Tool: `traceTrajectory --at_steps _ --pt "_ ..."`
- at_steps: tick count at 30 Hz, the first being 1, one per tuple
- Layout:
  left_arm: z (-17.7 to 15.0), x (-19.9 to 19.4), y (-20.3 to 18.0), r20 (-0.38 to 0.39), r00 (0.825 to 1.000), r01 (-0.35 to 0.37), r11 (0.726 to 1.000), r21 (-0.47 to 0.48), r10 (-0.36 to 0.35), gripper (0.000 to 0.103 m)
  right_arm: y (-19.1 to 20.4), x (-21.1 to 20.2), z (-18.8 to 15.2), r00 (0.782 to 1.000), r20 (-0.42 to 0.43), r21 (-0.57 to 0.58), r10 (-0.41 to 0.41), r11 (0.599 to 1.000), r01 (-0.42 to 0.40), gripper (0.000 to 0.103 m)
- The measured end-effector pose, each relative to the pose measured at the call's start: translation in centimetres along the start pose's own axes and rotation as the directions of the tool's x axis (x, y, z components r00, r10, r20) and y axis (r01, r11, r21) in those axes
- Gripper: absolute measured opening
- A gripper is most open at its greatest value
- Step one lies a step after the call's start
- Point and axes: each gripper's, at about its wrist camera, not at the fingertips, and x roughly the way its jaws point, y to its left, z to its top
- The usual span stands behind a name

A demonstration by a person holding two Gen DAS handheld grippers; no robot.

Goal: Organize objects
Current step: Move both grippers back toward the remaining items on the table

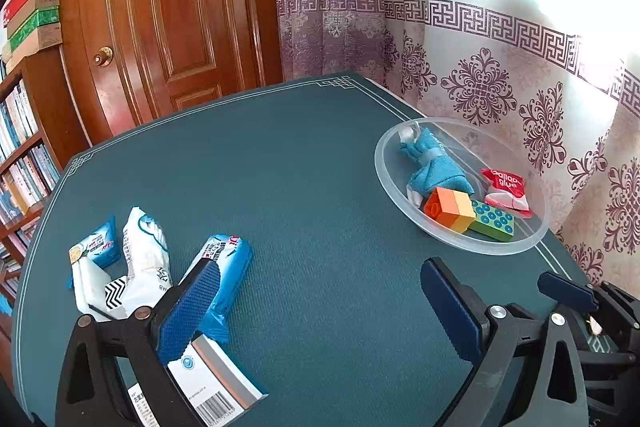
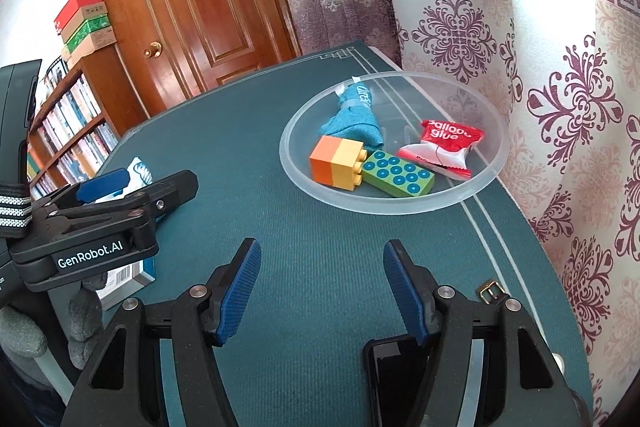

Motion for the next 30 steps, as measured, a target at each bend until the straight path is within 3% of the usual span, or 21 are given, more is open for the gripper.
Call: traceTrajectory --at_steps 17,30 --pt "-3.2 -2.1 7.7 -0.013 0.998 -0.065 0.987 -0.144 0.063 0.102 4.2 1.5 -1.6 0.997 -0.065 -0.024 0.041 0.999 -0.042 0.065" --pt "-6.1 -3.3 15.0 -0.041 0.988 -0.153 0.949 -0.277 0.148 0.102 8.0 2.8 -2.5 0.991 -0.111 -0.089 0.070 0.993 -0.080 0.066"
